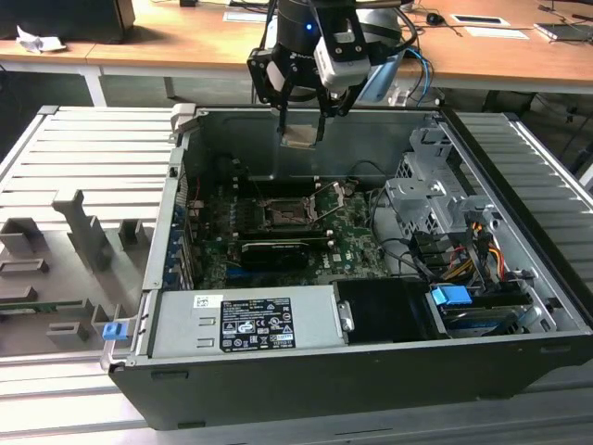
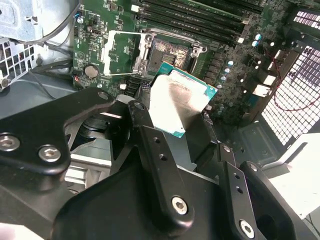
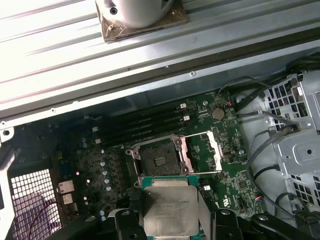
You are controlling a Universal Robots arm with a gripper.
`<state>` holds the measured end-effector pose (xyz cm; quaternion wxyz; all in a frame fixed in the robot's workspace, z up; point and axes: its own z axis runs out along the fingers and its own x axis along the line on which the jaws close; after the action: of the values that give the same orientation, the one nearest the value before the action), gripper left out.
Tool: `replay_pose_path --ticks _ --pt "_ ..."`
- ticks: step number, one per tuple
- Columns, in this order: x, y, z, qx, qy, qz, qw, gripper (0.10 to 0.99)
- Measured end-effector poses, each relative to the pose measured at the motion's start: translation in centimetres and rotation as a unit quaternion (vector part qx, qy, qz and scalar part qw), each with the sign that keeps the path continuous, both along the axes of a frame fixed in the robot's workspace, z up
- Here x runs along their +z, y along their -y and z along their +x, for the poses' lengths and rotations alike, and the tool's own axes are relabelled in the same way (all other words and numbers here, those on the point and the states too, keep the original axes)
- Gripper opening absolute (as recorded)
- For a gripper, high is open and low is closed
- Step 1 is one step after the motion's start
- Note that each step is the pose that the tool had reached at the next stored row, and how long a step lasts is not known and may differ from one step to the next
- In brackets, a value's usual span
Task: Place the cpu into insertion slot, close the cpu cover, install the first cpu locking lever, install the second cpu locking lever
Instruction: 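Place the cpu into insertion slot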
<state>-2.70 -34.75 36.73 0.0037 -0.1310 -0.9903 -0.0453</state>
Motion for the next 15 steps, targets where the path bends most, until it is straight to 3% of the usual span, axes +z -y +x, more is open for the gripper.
replay_pose_path --ticks 15 --pt "-0.11 0.00 0.00 -0.049 0.0000 -0.0002 0.9988 0.529"
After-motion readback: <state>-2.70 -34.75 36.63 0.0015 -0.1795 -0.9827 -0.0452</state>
